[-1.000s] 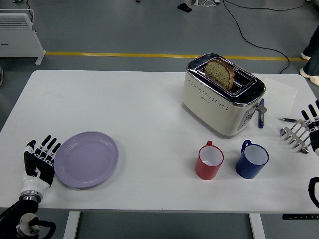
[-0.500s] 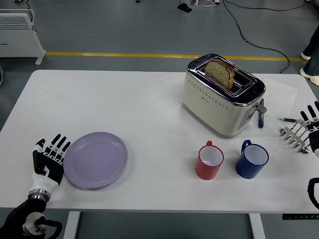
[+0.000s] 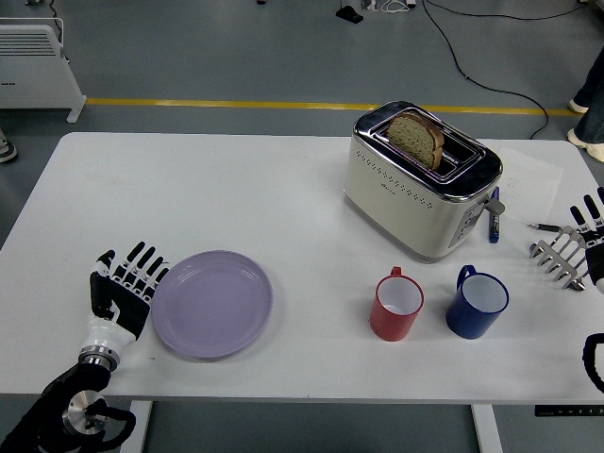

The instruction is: Push plate across desktop,pick up the break from the machine,place the break in the plate

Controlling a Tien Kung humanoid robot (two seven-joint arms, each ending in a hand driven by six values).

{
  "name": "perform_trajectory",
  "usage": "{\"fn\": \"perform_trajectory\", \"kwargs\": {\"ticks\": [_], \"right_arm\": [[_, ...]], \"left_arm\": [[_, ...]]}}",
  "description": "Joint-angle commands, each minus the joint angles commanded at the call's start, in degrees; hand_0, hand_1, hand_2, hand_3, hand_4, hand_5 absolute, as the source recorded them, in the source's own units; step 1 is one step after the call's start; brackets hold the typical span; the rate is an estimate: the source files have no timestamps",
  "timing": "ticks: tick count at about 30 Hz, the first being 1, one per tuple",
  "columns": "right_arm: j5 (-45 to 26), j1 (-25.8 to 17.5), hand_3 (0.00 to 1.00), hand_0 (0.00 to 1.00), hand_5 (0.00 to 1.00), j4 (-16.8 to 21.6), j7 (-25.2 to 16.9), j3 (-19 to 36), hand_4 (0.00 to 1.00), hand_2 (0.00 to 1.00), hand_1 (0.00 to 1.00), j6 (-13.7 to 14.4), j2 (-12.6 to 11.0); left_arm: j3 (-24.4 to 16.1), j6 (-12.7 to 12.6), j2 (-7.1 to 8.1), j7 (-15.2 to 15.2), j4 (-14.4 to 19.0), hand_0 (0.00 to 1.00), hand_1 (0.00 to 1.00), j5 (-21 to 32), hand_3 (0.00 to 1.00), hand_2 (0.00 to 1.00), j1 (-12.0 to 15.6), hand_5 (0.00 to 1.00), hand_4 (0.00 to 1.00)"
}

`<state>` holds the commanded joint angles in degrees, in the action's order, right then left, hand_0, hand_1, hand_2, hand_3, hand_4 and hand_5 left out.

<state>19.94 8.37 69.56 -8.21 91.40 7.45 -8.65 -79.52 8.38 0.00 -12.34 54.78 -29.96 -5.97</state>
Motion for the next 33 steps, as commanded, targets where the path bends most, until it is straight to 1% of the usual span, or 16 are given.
{"fn": "perform_trajectory", "kwargs": {"ticks": [14,25,33], "right_arm": [[0.0,0.2,0.746,0.754,0.565,0.0,-0.1,0.0,0.518,0.729,0.736,0.0,0.0],[0.0,0.2,0.745,0.753,0.564,0.0,-0.1,0.0,0.518,0.729,0.736,0.0,0.0],[0.0,0.3,0.745,0.754,0.564,0.0,-0.1,-0.1,0.518,0.728,0.736,0.0,0.0]], "left_arm": [[4.9,2.7,0.00,-0.3,-0.7,0.833,0.837,4.9,0.763,0.835,-0.8,0.998,0.562],[7.1,4.4,0.00,-0.2,-1.9,0.828,0.829,7.5,0.759,0.827,-1.6,0.998,0.561],[9.9,5.6,0.00,-0.2,-2.8,0.819,0.826,9.1,0.756,0.821,-3.0,0.998,0.563]]}}
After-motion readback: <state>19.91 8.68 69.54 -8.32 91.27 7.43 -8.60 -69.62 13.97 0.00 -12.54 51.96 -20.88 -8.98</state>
